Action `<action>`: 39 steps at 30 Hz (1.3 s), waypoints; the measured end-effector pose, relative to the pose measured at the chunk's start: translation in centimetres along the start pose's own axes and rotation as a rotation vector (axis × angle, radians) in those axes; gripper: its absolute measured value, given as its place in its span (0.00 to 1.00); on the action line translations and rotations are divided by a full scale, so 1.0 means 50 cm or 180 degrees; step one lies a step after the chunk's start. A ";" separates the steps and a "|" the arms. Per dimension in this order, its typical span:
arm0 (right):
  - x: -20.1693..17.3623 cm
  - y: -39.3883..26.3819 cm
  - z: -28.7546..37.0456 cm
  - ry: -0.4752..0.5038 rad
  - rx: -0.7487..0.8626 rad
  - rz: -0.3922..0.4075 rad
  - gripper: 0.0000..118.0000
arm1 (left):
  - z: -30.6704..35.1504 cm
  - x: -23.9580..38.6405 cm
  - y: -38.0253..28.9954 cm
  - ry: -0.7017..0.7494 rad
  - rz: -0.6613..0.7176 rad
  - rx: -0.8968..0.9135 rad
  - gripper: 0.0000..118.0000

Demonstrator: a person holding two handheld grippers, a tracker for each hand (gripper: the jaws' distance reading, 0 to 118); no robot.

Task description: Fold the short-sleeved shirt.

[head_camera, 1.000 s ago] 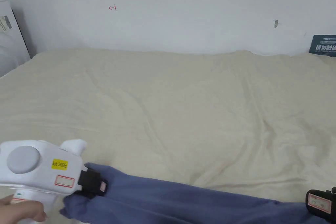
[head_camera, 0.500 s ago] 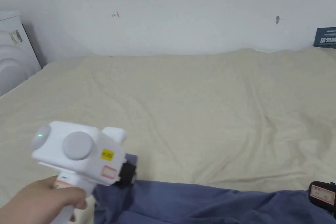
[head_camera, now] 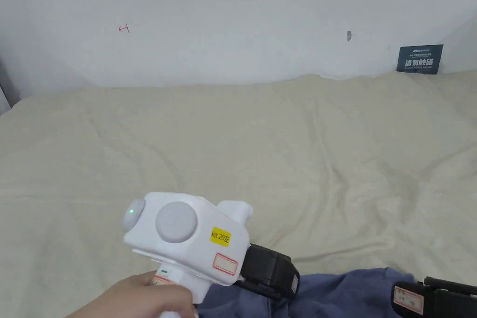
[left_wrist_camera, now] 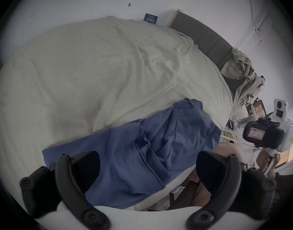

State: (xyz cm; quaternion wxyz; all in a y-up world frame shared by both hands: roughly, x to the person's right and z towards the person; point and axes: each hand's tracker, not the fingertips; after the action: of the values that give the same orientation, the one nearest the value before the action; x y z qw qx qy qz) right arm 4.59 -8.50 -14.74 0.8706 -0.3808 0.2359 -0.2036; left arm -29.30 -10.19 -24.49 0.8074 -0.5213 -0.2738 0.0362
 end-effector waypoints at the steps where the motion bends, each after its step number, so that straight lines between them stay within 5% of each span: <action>1: 0.004 0.000 -0.004 0.0008 -0.0002 -0.0018 0.00 | 0.016 -0.007 -0.007 0.0003 0.0043 0.0053 0.98; 12: -0.017 0.008 -0.014 0.0013 -0.0074 0.0204 0.00 | 0.141 -0.106 -0.032 0.0587 0.0288 0.0093 0.97; 13: -0.018 0.008 -0.011 0.0006 -0.0061 0.0234 0.00 | 0.146 -0.113 -0.040 0.0589 0.0290 0.0143 0.84; 16: -0.019 0.008 -0.008 -0.0028 -0.0015 0.0282 0.00 | 0.122 -0.125 -0.050 0.0660 0.0407 0.0131 0.03; 27: -0.015 -0.012 -0.002 -0.0112 0.0003 0.0215 0.00 | -0.088 -0.042 -0.016 0.0145 0.0476 -0.0216 0.03; 35: -0.005 -0.019 -0.011 -0.0144 -0.0064 0.0173 0.00 | -0.142 0.052 -0.024 0.0325 0.0170 -0.0165 0.03; 39: -0.009 -0.020 -0.009 -0.0062 0.0042 0.0116 0.00 | -0.127 0.065 -0.012 -0.0553 0.0477 -0.0101 0.03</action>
State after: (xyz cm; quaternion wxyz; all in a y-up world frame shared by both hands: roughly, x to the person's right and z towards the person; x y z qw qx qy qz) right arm 3.78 -9.13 -14.14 0.8789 -0.3726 0.2330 -0.1856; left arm -23.64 -14.58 -24.60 0.7673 -0.5479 -0.3036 0.1372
